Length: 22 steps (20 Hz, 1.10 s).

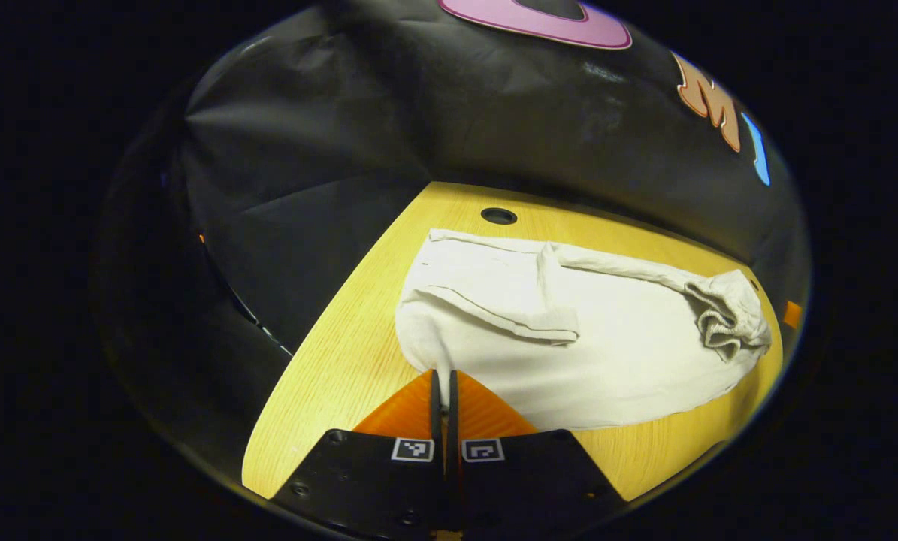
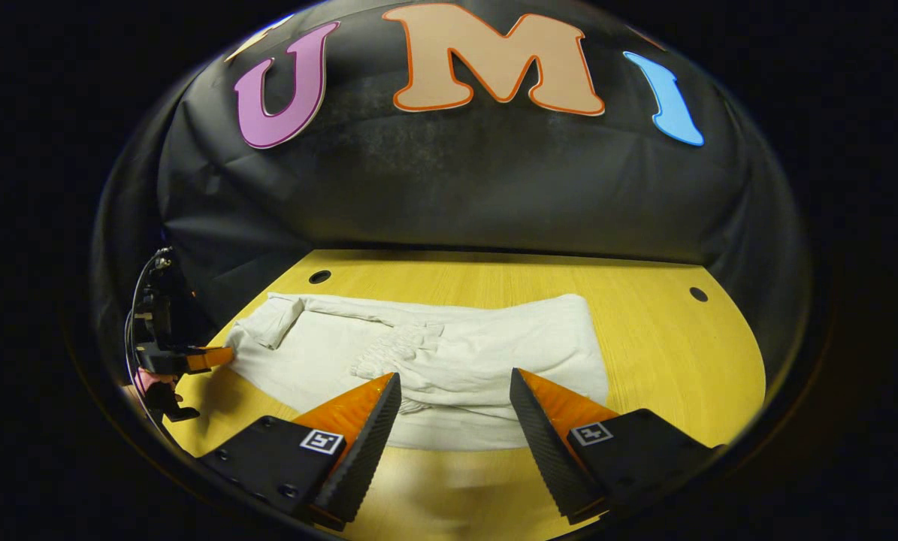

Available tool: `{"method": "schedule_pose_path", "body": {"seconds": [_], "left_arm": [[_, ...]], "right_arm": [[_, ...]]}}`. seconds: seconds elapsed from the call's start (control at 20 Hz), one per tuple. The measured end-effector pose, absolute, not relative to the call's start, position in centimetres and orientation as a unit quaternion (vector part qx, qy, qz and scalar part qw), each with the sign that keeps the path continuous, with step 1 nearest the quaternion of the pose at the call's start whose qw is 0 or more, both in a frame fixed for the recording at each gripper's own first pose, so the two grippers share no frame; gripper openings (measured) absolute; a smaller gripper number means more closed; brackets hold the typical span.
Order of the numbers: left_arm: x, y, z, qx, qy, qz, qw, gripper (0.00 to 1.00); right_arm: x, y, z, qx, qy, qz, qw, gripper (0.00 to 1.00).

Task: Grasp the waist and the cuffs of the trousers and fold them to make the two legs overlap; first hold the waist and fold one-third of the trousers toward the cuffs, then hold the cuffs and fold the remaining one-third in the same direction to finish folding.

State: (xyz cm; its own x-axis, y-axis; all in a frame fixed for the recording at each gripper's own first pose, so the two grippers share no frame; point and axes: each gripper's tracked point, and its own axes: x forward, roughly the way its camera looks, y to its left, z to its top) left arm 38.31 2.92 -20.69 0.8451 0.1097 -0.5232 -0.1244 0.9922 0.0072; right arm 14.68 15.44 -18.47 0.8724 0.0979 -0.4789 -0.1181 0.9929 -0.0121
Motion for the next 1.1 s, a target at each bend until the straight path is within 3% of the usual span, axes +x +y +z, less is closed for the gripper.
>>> {"method": "schedule_pose_path", "body": {"seconds": [0.05,0.1,0.2,0.25,0.3,0.35,0.45,0.5,0.55,0.6,1.1], "left_arm": [[38.3,3.0,-20.6,-0.016,0.270,0.061,0.961,0.00],[38.2,3.0,-20.5,-0.018,0.269,0.063,0.961,0.00],[38.0,2.7,-20.2,-0.019,0.273,0.069,0.959,0.00],[37.8,2.4,-19.8,-0.017,0.275,0.070,0.959,0.00],[37.9,2.0,-19.3,-0.016,0.270,0.069,0.960,0.00],[38.0,1.3,-18.4,-0.017,0.261,0.066,0.963,0.00],[38.4,-0.7,-16.4,-0.026,0.242,0.057,0.968,0.00],[38.5,-1.6,-15.5,-0.031,0.233,0.052,0.971,0.00],[38.8,-2.8,-14.7,-0.037,0.225,0.049,0.972,0.00],[38.9,-4.6,-13.3,-0.046,0.212,0.043,0.975,0.00],[40.6,-21.1,-5.0,-0.024,0.143,-0.022,0.989,0.00]], "right_arm": [[14.4,15.1,-18.3,-0.021,0.245,0.051,0.968,0.87],[14.2,14.7,-18.1,-0.021,0.243,0.045,0.969,0.94],[13.7,13.8,-17.7,-0.018,0.240,0.033,0.970,0.94],[13.5,13.3,-17.5,-0.016,0.237,0.027,0.971,0.87],[13.3,12.6,-17.3,-0.012,0.235,0.020,0.972,0.87],[13.0,12.0,-17.0,-0.010,0.233,0.016,0.972,0.94],[12.4,10.6,-16.4,-0.007,0.228,0.009,0.974,0.94],[12.1,10.0,-16.3,-0.007,0.227,0.008,0.974,0.87],[11.8,9.2,-16.2,-0.009,0.228,0.007,0.974,0.87],[11.4,8.2,-16.0,-0.012,0.230,0.007,0.973,0.94],[9.4,0.8,-14.9,-0.002,0.234,0.038,0.971,0.94]]}}
